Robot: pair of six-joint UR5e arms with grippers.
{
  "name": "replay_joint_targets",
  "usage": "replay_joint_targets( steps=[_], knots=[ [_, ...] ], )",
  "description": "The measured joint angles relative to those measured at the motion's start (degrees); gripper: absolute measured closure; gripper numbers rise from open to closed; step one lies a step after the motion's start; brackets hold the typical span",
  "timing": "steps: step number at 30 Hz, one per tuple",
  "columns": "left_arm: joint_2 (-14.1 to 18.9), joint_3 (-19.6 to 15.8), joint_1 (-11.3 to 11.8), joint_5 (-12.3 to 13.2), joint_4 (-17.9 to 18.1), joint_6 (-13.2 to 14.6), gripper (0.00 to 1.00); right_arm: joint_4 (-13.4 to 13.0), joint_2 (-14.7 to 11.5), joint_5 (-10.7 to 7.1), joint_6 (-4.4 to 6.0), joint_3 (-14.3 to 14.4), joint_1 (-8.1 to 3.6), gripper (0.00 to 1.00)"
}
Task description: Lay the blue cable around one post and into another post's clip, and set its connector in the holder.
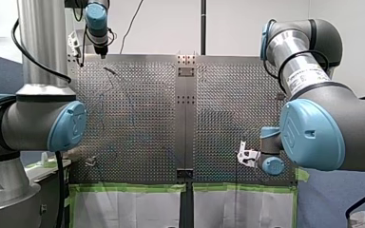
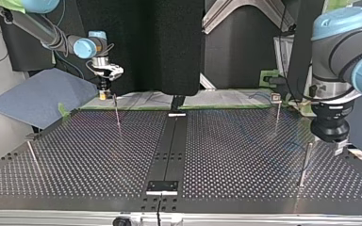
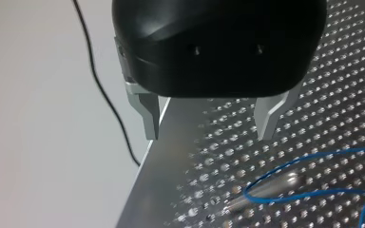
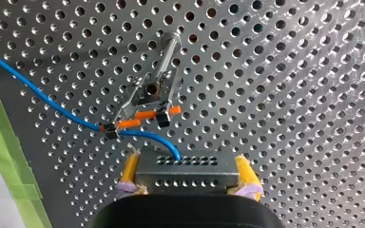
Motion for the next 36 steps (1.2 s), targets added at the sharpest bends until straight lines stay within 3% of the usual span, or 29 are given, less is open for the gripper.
replay_joint_targets(
  steps=[15,29,36],
  knots=[
    [1.7,-2.3,-2.9,6.1,1.9,-0.2,0.0,0.0,0.0,0.81,0.02,0.0,-0.08,0.75],
    [6.8,-8.3,-7.0,11.4,7.2,3.6,0.0,0.8,0.0,3.22,-0.09,0.1,0.01,0.75],
    [4.3,-11.9,-10.4,9.6,10.8,4.4,0.0,2.2,0.0,5.03,-0.1,0.1,0.38,0.75]
  ],
)
